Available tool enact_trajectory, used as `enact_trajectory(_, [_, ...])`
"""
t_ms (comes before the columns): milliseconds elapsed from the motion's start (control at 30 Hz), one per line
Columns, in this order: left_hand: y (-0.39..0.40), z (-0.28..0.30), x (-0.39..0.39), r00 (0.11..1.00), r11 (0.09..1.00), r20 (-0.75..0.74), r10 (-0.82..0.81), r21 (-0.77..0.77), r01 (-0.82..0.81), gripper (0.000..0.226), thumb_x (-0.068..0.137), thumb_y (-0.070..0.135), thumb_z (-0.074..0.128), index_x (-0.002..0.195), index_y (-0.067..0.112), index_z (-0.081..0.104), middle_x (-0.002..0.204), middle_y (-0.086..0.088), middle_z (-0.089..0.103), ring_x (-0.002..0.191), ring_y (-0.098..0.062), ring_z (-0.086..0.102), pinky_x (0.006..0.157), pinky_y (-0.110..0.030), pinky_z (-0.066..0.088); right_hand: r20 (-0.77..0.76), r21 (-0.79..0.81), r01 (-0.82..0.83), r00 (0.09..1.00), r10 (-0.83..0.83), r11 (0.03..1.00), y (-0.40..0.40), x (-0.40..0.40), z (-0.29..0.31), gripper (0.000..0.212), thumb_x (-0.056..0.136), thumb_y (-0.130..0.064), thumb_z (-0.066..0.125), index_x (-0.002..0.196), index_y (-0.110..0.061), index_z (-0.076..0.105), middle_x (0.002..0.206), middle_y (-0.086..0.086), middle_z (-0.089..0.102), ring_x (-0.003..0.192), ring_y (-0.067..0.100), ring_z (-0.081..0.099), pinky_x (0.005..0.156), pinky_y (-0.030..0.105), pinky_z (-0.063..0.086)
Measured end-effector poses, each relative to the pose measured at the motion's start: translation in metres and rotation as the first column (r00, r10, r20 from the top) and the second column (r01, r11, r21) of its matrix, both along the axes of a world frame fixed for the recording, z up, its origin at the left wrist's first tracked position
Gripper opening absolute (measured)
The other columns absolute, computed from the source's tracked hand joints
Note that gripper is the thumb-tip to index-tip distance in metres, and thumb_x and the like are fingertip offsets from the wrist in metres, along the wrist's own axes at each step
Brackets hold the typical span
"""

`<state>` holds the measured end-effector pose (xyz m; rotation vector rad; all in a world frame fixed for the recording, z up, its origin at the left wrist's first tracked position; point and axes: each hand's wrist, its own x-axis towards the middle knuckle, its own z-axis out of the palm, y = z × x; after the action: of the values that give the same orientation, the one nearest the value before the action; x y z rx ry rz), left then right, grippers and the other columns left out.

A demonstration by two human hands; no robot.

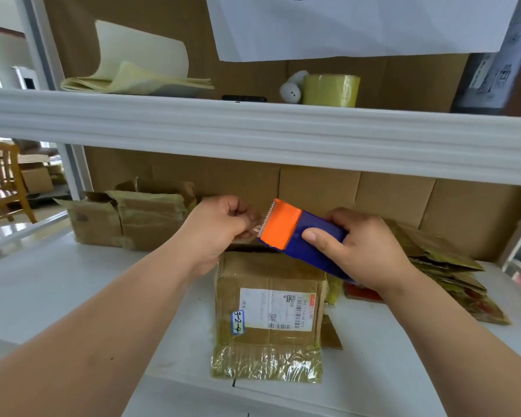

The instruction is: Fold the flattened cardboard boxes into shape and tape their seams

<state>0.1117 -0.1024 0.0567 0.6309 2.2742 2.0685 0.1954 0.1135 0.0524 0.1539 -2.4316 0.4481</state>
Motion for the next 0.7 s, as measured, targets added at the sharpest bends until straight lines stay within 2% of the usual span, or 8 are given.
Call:
enact_trajectory(67, [-0.004, -0.001, -0.009, 1.0, 1.0, 0.011, -0.009, 0.0, 0.009, 0.021, 0.09, -0.006, 0.061, 0.077, 0.009, 0.065, 0.067, 0.003, 0.066, 0.058, -0.004, 0.06, 0.056, -0.014, 0.048, 0.041, 0.003, 0.018, 0.999, -0.018, 1.0, -0.002, -0.003, 0.004, 0.07, 0.074, -0.082, 0.036, 0.085, -0.019, 0.064, 0.069, -0.005, 0.061, 0.063, 0.011, 0.058, 0.056, 0.032, 0.044])
enact_trajectory(167, [-0.009, -0.003, -0.019, 0.999, 1.0, 0.034, -0.015, 0.005, 0.015, 0.018, 0.091, -0.006, 0.061, 0.079, 0.007, 0.065, 0.067, -0.002, 0.065, 0.055, -0.004, 0.059, 0.056, -0.015, 0.049, 0.1, -0.012, 0.024, 0.995, -0.023, 1.0, -0.006, -0.008, 0.011, 0.069, 0.074, -0.087, 0.04, 0.083, -0.022, 0.062, 0.07, -0.005, 0.062, 0.064, 0.012, 0.059, 0.059, 0.035, 0.047])
enact_trajectory(233, [-0.016, -0.003, -0.027, 0.999, 0.999, 0.045, -0.014, 0.033, 0.012, 0.017, 0.091, -0.004, 0.061, 0.079, 0.008, 0.064, 0.065, -0.002, 0.065, 0.059, -0.009, 0.059, 0.064, -0.023, 0.055, 0.126, -0.038, 0.043, 0.991, -0.038, 0.998, -0.007, -0.01, 0.015, 0.064, 0.073, -0.086, 0.047, 0.078, -0.024, 0.06, 0.065, -0.005, 0.06, 0.058, 0.007, 0.057, 0.056, 0.032, 0.043])
enact_trajectory(300, [-0.028, -0.001, -0.036, 0.997, 0.996, 0.075, -0.007, 0.085, 0.001, 0.014, 0.093, 0.001, 0.062, 0.08, 0.008, 0.064, 0.062, 0.0, 0.063, 0.062, -0.011, 0.059, 0.076, -0.033, 0.058, 0.16, -0.081, 0.068, 0.986, -0.054, 0.994, -0.001, -0.01, 0.018, 0.052, 0.075, -0.076, 0.055, 0.077, -0.024, 0.061, 0.062, -0.004, 0.061, 0.053, 0.006, 0.058, 0.053, 0.03, 0.041])
enact_trajectory(400, [-0.048, 0.001, -0.047, 0.987, 0.987, 0.154, 0.045, 0.144, -0.067, 0.01, 0.093, 0.004, 0.063, 0.083, 0.007, 0.065, 0.062, 0.0, 0.062, 0.062, -0.01, 0.058, 0.074, -0.034, 0.06, 0.198, -0.109, 0.094, 0.978, -0.071, 0.99, 0.022, -0.009, 0.023, 0.052, 0.074, -0.075, 0.057, 0.076, -0.023, 0.064, 0.063, -0.001, 0.063, 0.053, 0.007, 0.059, 0.054, 0.03, 0.042])
enact_trajectory(500, [-0.052, -0.002, -0.052, 0.965, 0.98, 0.248, 0.087, 0.152, -0.127, 0.006, 0.092, 0.006, 0.065, 0.087, 0.006, 0.066, 0.066, -0.003, 0.062, 0.06, -0.011, 0.056, 0.069, -0.034, 0.061, 0.194, -0.076, 0.104, 0.977, -0.087, 0.992, 0.043, -0.016, 0.028, 0.065, 0.074, -0.084, 0.053, 0.071, -0.021, 0.065, 0.065, 0.0, 0.063, 0.059, 0.009, 0.057, 0.054, 0.024, 0.036])
enact_trajectory(600, [-0.048, -0.008, -0.057, 0.925, 0.973, 0.361, 0.119, 0.141, -0.181, 0.003, 0.092, 0.006, 0.065, 0.089, 0.006, 0.066, 0.068, -0.005, 0.061, 0.057, -0.01, 0.054, 0.07, -0.037, 0.059, 0.307, -0.092, 0.106, 0.949, -0.073, 0.99, 0.048, -0.029, 0.033, 0.064, 0.068, -0.079, 0.044, 0.075, -0.02, 0.068, 0.07, 0.002, 0.066, 0.067, 0.015, 0.062, 0.061, 0.03, 0.043])
enact_trajectory(700, [-0.047, -0.018, -0.06, 0.883, 0.97, 0.442, 0.155, 0.103, -0.222, 0.002, 0.092, 0.004, 0.064, 0.091, 0.006, 0.065, 0.07, -0.006, 0.061, 0.057, -0.011, 0.053, 0.07, -0.037, 0.058, 0.426, -0.037, 0.086, 0.903, -0.062, 0.996, 0.048, -0.044, 0.034, 0.066, 0.066, -0.08, 0.039, 0.075, -0.021, 0.066, 0.071, 0.0, 0.066, 0.066, 0.014, 0.062, 0.059, 0.028, 0.041])
